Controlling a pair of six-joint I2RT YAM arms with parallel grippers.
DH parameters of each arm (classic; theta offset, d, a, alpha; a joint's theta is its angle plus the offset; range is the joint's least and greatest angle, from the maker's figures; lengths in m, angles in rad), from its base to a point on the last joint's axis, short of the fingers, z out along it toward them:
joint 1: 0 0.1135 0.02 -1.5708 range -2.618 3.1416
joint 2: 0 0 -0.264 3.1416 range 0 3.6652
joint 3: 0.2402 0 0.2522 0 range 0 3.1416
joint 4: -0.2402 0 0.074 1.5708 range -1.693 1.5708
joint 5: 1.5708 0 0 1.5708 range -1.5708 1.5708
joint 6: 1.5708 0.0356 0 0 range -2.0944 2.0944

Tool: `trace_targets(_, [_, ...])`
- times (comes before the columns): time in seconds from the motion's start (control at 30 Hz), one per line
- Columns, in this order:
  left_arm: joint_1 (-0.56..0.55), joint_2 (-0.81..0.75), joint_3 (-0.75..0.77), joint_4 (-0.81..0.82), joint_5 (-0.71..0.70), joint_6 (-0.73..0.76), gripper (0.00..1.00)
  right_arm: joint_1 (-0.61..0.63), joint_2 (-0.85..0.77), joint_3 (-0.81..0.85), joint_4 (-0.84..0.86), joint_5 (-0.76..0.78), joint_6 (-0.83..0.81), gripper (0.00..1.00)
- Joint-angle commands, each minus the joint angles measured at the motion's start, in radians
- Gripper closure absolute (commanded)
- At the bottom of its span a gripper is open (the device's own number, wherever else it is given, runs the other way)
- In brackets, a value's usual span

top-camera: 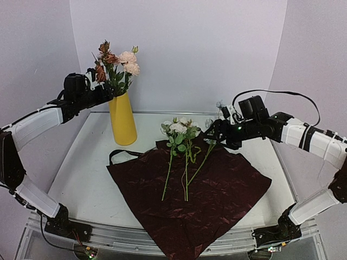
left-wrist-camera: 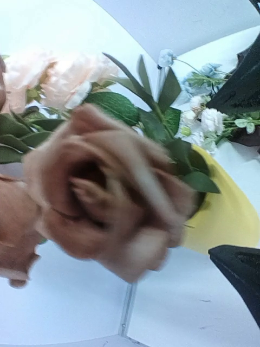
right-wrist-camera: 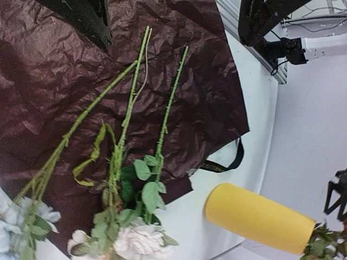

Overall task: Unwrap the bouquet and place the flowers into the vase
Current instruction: Insert the fake flower into the vase, then pick up the fake flower from the wrapping paper.

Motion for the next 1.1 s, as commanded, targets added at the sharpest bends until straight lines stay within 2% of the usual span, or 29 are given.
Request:
trace_targets(0.0, [-0.003,-0.080,0.018,-0.180,-0.028,-0.074,0.10,-0.002,0.000,-0.030,-0.096,0.116,0.128,0.16])
trace_targets(0.07, [-0.003,-0.098,0.003,-0.243,-0.034,-0.131,0.04,-0.007,0.000,-0.031,-0.142,0.147,0.163,0.04])
trace_targets(0.23, [-0.004,-0.153,-0.052,-0.357,0.016,-0.332,0.00,-0.048,-0.020,-0.091,-0.188,0.172,0.176,0.02])
trace_targets(0.47, [-0.064,-0.250,-0.213,-0.361,0.079,-0.546,0.00,-0.085,-0.002,-0.090,-0.199,0.175,0.213,0.12])
trace_targets(0.57, [-0.073,-0.252,-0.273,-0.362,0.150,-0.636,0.00,-0.085,0.018,-0.078,-0.199,0.173,0.218,0.14])
trace_targets(0.83, [-0.214,-0.167,-0.269,-0.354,0.194,-0.640,0.00,-0.085,0.188,0.057,-0.209,0.193,0.237,0.17])
trace_targets(0.93, [-0.217,-0.104,-0.247,-0.349,0.257,-0.605,0.00,-0.086,0.248,0.113,-0.212,0.191,0.240,0.24])
trace_targets(1.07, [-0.217,-0.088,-0.271,-0.336,0.211,-0.640,0.00,-0.086,0.298,0.134,-0.213,0.192,0.269,0.40])
